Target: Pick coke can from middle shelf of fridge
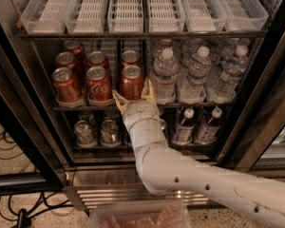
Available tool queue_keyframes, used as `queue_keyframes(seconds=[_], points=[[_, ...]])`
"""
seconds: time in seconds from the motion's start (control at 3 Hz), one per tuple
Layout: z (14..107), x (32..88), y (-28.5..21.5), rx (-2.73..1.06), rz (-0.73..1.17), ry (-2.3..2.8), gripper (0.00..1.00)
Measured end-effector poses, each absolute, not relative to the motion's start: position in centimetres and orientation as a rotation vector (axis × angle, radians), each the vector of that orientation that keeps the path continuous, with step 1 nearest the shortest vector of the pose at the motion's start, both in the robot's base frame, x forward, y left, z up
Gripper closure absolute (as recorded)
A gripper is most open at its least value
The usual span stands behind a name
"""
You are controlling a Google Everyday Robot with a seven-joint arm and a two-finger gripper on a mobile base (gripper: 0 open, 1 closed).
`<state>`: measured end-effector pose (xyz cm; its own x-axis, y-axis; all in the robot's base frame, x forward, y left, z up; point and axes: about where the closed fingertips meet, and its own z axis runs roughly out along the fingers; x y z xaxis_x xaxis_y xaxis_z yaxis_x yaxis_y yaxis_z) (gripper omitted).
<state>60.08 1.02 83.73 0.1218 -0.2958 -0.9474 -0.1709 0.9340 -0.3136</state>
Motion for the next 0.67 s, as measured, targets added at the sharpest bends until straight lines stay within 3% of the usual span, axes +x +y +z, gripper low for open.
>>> queue_keyframes(seconds=[0.67], points=[[83.8, 60.62, 1.48, -0.378, -0.079, 1.458, 0.38]])
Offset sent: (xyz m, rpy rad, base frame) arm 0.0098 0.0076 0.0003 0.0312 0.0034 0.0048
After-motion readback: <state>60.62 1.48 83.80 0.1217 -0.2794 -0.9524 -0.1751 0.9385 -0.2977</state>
